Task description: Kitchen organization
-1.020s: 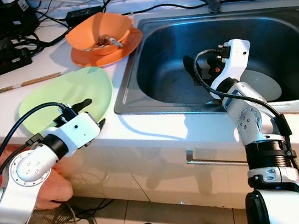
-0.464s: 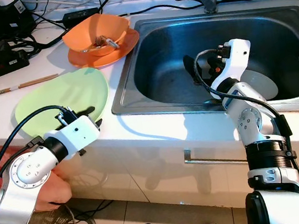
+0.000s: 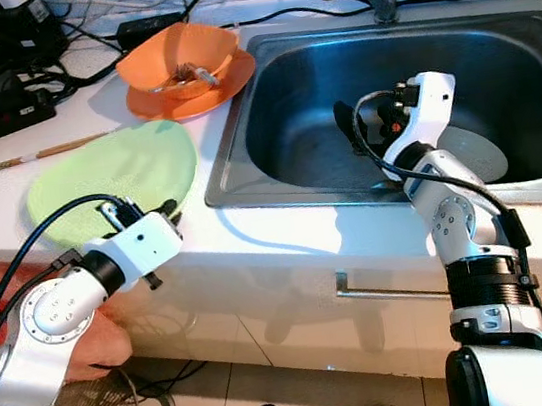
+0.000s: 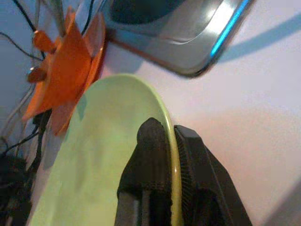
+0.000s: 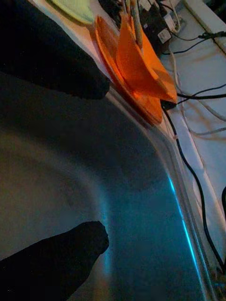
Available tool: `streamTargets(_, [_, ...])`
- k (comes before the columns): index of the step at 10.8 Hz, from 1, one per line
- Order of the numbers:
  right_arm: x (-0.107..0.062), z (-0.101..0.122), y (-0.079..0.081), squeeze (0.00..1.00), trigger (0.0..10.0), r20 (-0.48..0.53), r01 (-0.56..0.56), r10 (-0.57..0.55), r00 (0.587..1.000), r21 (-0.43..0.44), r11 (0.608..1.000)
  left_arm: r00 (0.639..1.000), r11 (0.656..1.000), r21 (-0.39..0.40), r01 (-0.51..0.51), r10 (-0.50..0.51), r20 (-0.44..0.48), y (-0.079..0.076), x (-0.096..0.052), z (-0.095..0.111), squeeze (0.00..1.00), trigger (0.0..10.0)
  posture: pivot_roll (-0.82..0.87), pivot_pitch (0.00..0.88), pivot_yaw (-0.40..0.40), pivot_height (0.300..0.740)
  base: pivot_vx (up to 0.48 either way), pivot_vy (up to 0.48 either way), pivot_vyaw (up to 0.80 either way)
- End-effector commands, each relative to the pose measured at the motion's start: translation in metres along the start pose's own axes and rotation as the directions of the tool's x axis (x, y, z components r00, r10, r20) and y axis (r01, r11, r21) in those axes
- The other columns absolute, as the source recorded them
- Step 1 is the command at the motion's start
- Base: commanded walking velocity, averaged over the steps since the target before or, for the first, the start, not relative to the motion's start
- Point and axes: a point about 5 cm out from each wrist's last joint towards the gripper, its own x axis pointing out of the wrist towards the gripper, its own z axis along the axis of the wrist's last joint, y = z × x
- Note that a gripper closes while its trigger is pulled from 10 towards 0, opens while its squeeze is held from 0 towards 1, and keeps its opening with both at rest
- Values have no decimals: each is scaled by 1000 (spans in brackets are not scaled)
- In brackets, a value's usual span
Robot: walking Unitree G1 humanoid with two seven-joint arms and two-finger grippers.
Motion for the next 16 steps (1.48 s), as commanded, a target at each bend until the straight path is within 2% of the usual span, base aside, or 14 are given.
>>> streamTargets(1, [-2,-1,0,1000,10000,-3,3,-3,1000,4,1000,995,996,-26,81,-82,-50,-15,0,-10,0,0,76,125,94,740,0,0,0])
streamTargets(4, [-1,0,-1,1000,10000,-3,7,-7,1000,1,1000,996,996,-29,89,-89,2,-17,2,2,0,0,75,123,91,740,0,0,0])
streamTargets(7, [0,0,0,1000,10000,-5,3,-3,1000,0,1000,982,986,-48,157,-151,109,-14,5,32,0,0,80,121,86,740,0,0,0])
streamTargets(9, [2,0,3,1000,10000,-7,-11,11,1000,1,1000,974,988,-39,150,-141,178,-12,9,48,0,0,77,122,88,740,0,0,0])
streamTargets(12, [-1,-2,3,1000,10000,-48,-52,56,997,67,996,957,988,-40,150,-135,258,-21,18,65,0,0,56,129,88,740,0,0,0])
streamTargets(13, [-3,-1,5,0,10000,-71,-86,101,992,186,979,937,996,-21,88,-76,341,-26,20,68,0,0,51,132,85,740,0,0,0])
streamTargets(15, [-3,-1,4,0,10000,-81,-87,107,991,218,972,925,998,-15,58,-47,377,-34,21,66,0,0,48,132,85,740,0,0,0])
streamTargets(16, [-3,-2,11,1000,10000,-93,-150,177,980,243,958,905,999,1,42,-39,423,-46,24,64,0,0,46,131,83,740,0,0,0])
